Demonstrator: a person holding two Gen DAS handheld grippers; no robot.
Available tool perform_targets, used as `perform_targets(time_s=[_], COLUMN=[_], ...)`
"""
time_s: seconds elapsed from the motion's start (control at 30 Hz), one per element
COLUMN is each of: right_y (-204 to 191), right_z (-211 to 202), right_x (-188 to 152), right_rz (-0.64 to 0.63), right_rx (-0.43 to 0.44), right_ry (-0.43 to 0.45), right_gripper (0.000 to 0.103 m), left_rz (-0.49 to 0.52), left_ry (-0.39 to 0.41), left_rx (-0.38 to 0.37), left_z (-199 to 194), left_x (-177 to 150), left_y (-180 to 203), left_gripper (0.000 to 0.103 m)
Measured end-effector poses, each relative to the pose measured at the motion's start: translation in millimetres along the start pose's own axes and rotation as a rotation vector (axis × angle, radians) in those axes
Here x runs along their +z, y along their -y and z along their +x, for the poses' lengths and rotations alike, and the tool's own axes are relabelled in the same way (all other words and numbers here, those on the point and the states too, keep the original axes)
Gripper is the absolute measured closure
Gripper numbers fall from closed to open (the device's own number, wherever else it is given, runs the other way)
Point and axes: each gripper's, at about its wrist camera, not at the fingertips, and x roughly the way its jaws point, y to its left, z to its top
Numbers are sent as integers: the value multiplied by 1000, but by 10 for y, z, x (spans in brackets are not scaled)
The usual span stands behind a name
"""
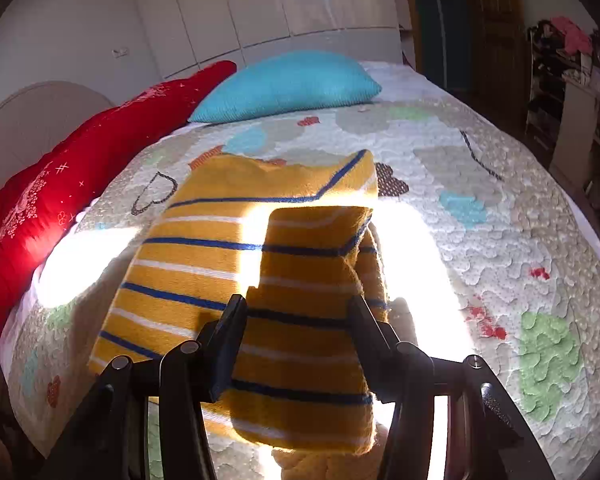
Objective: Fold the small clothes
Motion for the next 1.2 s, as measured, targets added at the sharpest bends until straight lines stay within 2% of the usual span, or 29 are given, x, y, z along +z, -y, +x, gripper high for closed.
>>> perform_targets(time_s=[0.07, 0.17, 0.23, 0.33, 0.47, 0.53, 0.67, 0.77, 0.87, 1.2], right_y=[-198, -477, -591, -697, -563, -427, -105, 112, 175, 47], right_z=[-125, 76, 288, 201, -160, -339, -603, -720, -771, -642], right_x=[-41, -193, -385, -569, -747, -849, -1012, -1056, -1034, -1006], right_rz=[-59, -114, -129, -192, -139, -99, -22, 64, 77, 64], right_rx=[26, 60, 18, -46, 2, -7, -79, -86, -108, -103], right_ry=[34, -27, -92, -55, -56, -55, -45, -43, -35, -53], right_gripper=[47, 46, 46, 42, 39, 37, 35, 34, 34, 31], left_rz=[-13, -43, -61, -64, -35, -27, -8, 4, 14, 33], left_ry=[69, 54, 22, 9, -17, -25, -101, -186, -235, -317], left_rx=[24, -18, -41, -17, 58, 76, 5, -48, -78, -61], left_z=[-155, -232, -262, -303, -280, -254, -174, -82, -34, 107], left_x=[-24, -47, -70, -114, -175, -228, -342, -443, -527, -632], left_y=[-29, -59, -78, -96, -32, 23, 172, 286, 374, 424], left_gripper=[0, 0, 0, 0, 0, 0, 0, 0, 0, 0])
